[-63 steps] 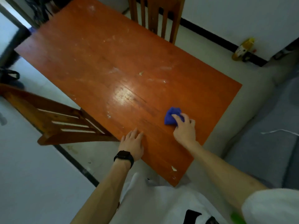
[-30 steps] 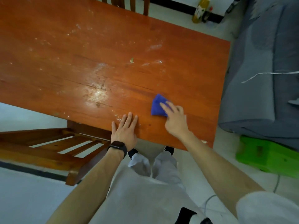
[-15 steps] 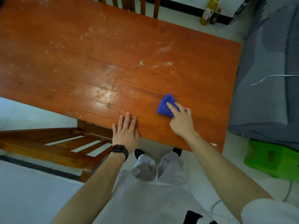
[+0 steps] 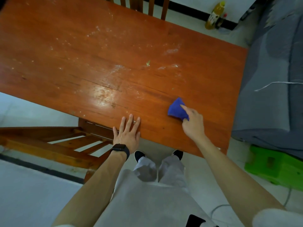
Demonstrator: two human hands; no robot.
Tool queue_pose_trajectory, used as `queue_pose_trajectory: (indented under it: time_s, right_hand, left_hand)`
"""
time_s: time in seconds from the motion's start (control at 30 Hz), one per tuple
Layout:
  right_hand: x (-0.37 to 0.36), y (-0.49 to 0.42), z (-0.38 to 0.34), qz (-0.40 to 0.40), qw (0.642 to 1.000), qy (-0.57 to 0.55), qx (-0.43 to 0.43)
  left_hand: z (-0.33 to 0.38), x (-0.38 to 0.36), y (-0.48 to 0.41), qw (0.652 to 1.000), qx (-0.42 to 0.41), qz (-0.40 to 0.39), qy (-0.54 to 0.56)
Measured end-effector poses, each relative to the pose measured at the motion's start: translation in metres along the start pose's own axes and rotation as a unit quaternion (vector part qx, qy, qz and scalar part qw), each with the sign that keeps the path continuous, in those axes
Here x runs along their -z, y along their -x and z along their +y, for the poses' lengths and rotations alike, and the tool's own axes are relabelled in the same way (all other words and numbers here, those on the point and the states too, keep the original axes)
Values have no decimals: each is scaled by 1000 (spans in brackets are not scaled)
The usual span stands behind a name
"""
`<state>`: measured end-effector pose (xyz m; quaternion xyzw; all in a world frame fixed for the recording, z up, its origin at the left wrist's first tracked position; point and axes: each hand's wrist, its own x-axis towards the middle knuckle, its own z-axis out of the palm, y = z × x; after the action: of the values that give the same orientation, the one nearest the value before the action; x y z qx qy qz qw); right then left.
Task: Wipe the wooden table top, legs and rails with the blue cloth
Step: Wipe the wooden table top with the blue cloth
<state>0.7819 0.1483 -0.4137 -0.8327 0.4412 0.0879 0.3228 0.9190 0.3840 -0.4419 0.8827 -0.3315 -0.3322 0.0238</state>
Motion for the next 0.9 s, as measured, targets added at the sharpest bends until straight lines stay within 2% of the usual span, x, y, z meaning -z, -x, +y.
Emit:
queue_pose_trajectory:
  time_s: [0.1, 0.17, 0.2, 0.23, 0.3, 0.33, 0.43, 0.6, 0.7, 0.83, 0.9]
  right_hand:
    - [-39, 44, -1, 10, 983, 176, 56]
    - [-59, 81, -3, -38, 970, 192, 142]
    - [-62, 92, -3, -84, 967, 169, 169]
    - [-59, 95, -4, -143, 969, 120, 162]
    - [-38, 81, -13, -246, 966, -45, 63]
    - [-26, 69, -16, -265, 957, -114, 12]
    - [14, 23, -27, -212, 958, -188, -53]
    - [75, -57, -37, -122, 964, -223, -78]
    - [99, -108, -39, -91, 966, -230, -77]
    - [127, -183, -51, -44, 976, -207, -54]
    - [140, -218, -54, -9, 981, -190, -43]
  left_hand:
    - [-2, 2, 1, 1000, -1, -6, 0]
    - [0, 4, 2, 1000, 4, -10, 4]
    - [1, 5, 2, 1000, 6, -9, 2]
    - [3, 8, 2, 1000, 9, -7, -2]
    - [9, 16, 0, 1000, 14, 12, -8]
    - [13, 21, -2, 1000, 18, 22, -9]
    - [26, 39, -12, 998, 24, 50, -26]
    - [38, 65, -43, 999, 22, 36, -33]
    - [41, 86, -72, 999, 17, 23, -17]
    - [45, 121, -117, 998, 28, 52, -8]
    - [43, 133, -141, 998, 48, 23, -15]
